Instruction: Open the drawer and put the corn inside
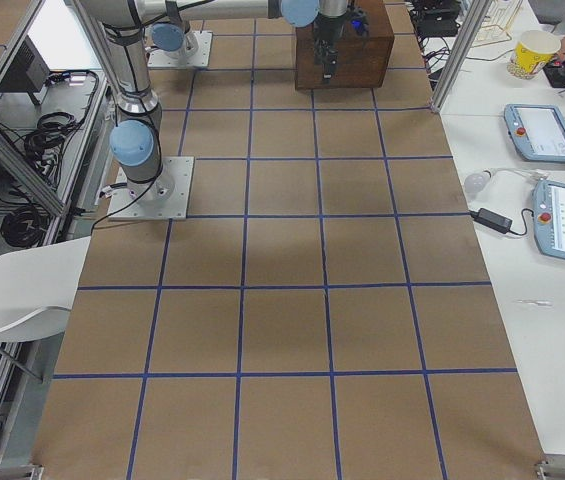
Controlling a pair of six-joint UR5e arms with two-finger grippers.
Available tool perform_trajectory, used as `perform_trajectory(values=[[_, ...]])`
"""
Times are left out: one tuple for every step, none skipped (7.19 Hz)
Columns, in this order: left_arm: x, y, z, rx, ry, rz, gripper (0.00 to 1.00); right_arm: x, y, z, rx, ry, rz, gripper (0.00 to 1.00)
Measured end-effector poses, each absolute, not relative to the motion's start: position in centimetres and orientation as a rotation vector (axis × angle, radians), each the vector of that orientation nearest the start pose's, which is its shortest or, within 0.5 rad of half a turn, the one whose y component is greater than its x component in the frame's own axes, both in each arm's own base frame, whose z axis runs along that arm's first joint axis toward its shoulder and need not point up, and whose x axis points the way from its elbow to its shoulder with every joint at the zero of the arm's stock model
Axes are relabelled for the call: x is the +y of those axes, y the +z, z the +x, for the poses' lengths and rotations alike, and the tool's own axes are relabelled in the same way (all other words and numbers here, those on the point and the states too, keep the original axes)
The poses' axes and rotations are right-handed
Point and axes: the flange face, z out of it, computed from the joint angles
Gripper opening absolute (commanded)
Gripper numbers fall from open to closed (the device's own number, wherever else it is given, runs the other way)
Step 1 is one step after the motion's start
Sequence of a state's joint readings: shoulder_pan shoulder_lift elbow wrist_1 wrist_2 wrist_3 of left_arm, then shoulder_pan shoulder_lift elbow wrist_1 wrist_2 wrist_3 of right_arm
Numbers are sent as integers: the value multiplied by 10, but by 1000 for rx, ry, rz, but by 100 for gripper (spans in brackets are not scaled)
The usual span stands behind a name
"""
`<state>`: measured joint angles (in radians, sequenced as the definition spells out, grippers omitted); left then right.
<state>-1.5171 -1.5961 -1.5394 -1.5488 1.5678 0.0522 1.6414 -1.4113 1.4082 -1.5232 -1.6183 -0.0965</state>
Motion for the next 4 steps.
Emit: perform_trajectory(values=[[-512,493,-106,3143,-45,-2,100,-544,479,167,3177,72,-267,100],[-512,492,-106,3144,-44,-3,100,-544,479,167,3177,72,-266,100],[-511,492,-107,3144,-44,-4,100,-544,480,167,3177,72,-266,100],[-510,492,-107,3144,-42,-4,100,-544,479,167,3177,72,-267,100]])
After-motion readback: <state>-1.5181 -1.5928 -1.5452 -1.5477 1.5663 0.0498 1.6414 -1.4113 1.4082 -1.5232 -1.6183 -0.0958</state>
